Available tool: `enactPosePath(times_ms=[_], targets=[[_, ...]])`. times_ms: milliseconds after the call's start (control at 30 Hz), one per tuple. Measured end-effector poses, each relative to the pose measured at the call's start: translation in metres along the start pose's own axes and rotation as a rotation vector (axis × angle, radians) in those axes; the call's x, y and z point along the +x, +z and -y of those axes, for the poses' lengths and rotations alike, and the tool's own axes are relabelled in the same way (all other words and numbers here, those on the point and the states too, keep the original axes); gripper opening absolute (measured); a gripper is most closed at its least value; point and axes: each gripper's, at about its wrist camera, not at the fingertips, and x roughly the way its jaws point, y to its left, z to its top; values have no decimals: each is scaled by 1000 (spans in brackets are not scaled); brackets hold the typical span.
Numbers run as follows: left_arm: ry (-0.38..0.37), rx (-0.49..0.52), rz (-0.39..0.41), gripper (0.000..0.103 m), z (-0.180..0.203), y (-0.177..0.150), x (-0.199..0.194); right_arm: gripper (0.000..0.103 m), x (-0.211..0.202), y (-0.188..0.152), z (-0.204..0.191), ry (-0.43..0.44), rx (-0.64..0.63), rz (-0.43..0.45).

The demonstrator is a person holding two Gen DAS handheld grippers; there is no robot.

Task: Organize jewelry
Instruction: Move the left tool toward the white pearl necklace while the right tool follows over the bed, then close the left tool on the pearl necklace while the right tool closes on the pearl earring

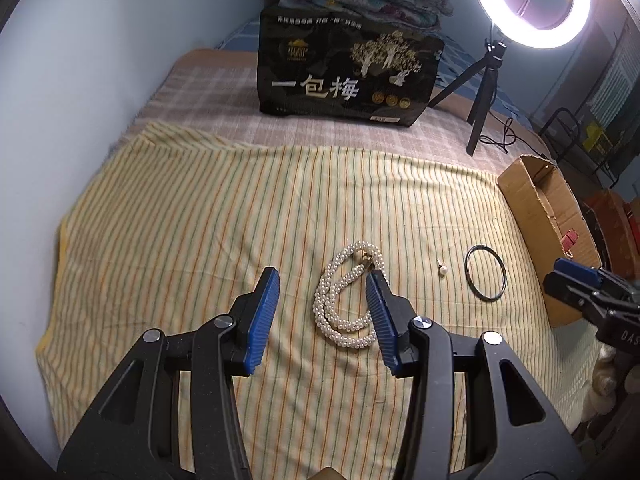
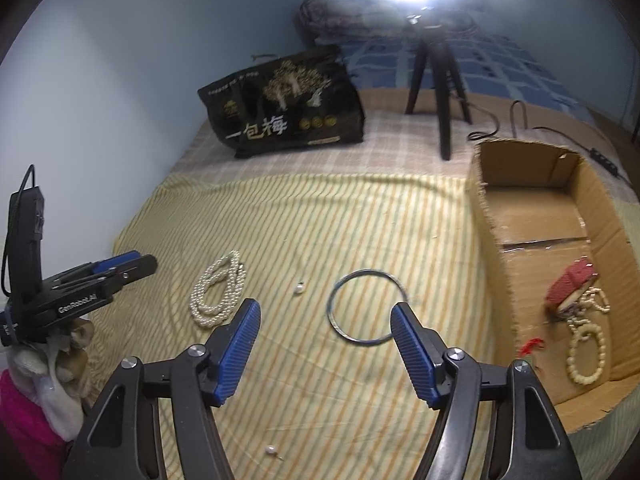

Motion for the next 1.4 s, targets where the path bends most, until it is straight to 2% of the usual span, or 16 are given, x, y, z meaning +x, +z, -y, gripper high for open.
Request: enactPosePath(times_ms=[233, 433, 567, 633, 833, 1400], targets=[[-11, -5, -41, 46, -2, -5, 16, 49, 32, 2, -7, 118, 64, -86], [-13, -8, -79, 46, -6, -10, 28, 39, 59, 6, -15, 138, 89, -109], [-21, -34, -100, 44, -13, -12, 36, 35, 74, 10, -19, 111, 71, -120], [-31, -55, -114, 40, -17, -12, 40, 33, 82, 12, -21, 102, 67, -126], [-60, -111, -137, 40, -25, -11, 51, 29, 98, 14, -21, 45, 54, -134], [-65, -148, -174, 40, -21, -6, 82, 23, 123, 13, -28, -15, -4, -174]])
